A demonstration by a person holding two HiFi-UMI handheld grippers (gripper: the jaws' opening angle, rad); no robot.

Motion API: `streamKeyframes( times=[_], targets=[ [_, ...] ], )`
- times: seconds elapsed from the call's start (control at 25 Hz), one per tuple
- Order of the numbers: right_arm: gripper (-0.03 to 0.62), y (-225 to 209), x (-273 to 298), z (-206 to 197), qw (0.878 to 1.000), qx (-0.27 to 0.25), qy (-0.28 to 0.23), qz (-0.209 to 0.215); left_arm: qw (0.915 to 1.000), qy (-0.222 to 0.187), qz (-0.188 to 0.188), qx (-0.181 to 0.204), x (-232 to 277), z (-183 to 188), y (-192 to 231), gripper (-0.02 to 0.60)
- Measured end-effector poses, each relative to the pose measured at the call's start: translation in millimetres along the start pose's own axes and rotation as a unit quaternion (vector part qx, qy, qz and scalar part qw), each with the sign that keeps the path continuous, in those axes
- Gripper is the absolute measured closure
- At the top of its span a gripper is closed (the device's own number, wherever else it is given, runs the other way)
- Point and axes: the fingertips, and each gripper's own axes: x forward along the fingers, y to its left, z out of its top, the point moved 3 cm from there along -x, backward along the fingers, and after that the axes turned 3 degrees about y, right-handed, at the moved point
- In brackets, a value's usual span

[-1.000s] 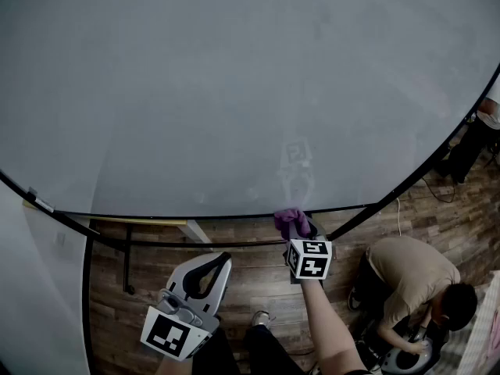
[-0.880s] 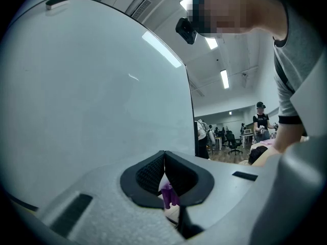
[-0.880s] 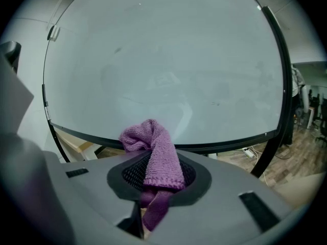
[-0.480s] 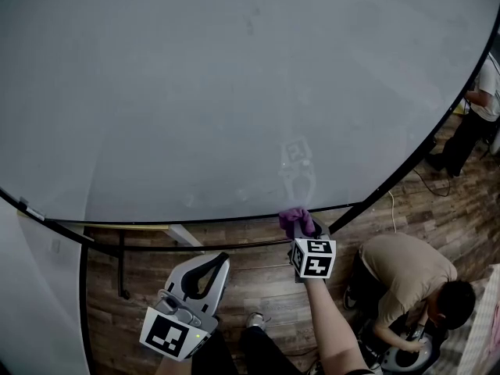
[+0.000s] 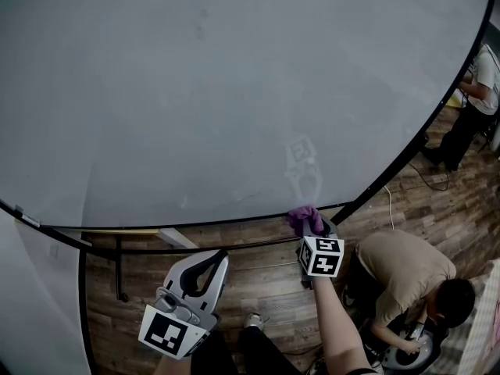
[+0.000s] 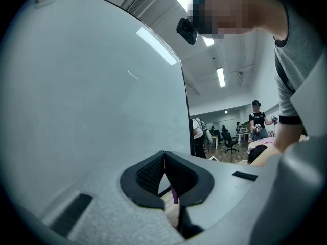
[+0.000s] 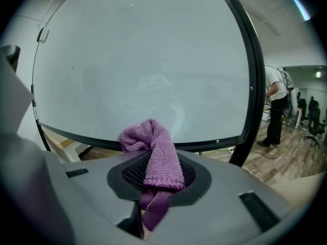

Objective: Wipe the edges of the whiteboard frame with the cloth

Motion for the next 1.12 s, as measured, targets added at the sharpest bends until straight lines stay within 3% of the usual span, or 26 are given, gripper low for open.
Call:
streamKeyframes(
  times=[0.72, 1.12],
  targets=[
    [0.519, -86, -4, 2, 0.997, 0.026, 0.005, -0.079, 0.9999, -0.007, -0.009, 0.009, 27, 6, -3, 0.565],
    [0.519, -92, -4, 3, 0.997, 0.005, 0.003, -0.077, 0.9999, 0.01, 0.0, 0.001, 23, 2, 3, 0.565]
  ],
)
